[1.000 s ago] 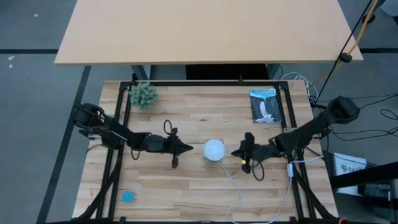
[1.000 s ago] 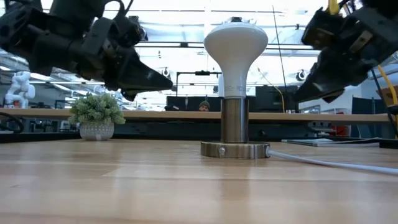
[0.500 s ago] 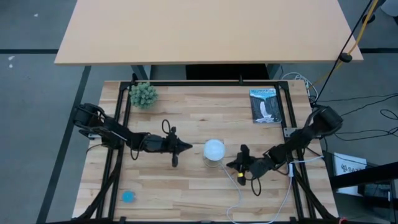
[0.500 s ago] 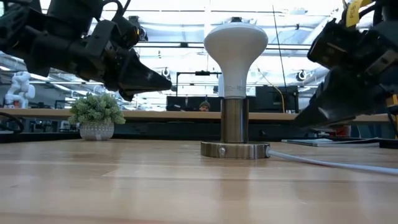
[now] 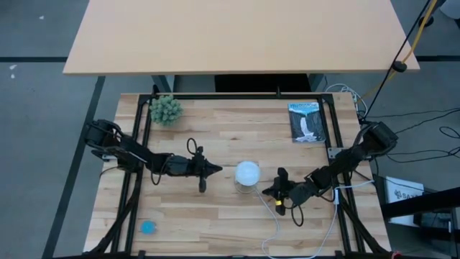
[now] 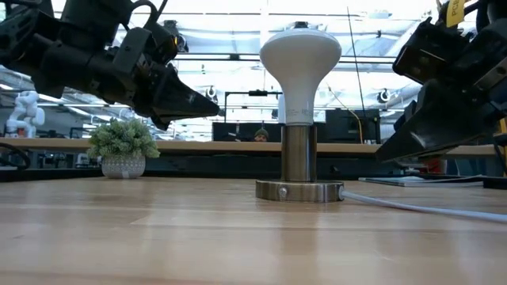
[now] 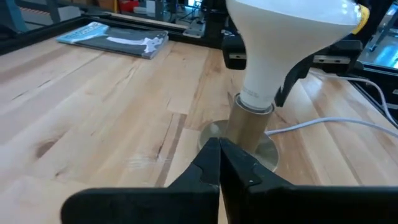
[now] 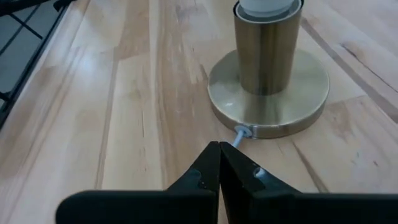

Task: Screw lightbulb
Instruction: Insert the lightbulb into the lamp

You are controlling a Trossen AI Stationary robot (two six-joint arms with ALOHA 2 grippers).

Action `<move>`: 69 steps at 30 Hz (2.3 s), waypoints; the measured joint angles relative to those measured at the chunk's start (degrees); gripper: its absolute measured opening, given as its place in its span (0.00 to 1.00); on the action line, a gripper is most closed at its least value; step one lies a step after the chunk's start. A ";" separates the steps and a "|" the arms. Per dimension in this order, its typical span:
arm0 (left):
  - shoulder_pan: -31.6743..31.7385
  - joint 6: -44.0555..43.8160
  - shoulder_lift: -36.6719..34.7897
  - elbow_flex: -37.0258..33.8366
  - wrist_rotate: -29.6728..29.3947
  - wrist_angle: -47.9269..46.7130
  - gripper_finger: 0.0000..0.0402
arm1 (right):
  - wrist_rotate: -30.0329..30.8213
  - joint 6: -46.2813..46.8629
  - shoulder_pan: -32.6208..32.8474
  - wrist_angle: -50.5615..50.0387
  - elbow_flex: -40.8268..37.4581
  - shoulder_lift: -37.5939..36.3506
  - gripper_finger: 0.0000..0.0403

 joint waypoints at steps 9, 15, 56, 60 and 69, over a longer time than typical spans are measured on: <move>0.06 0.01 0.00 0.00 -0.03 -0.45 0.00 | 0.04 -1.53 -1.29 -0.29 0.00 0.00 0.00; 0.30 -0.02 0.00 0.00 -0.05 -0.49 0.00 | 0.02 -2.22 -1.55 -0.46 0.00 -0.02 0.00; 10.82 9.33 12.63 20.91 16.30 -11.20 0.00 | -7.63 -19.29 -9.17 15.88 2.18 -0.04 0.00; 10.67 9.07 14.78 22.11 16.64 -11.32 0.00 | -7.79 -21.01 -10.11 15.34 3.51 -0.04 0.00; 9.40 9.26 14.88 22.82 17.99 -11.67 0.00 | -7.39 -19.28 -10.36 10.77 3.93 -0.02 0.00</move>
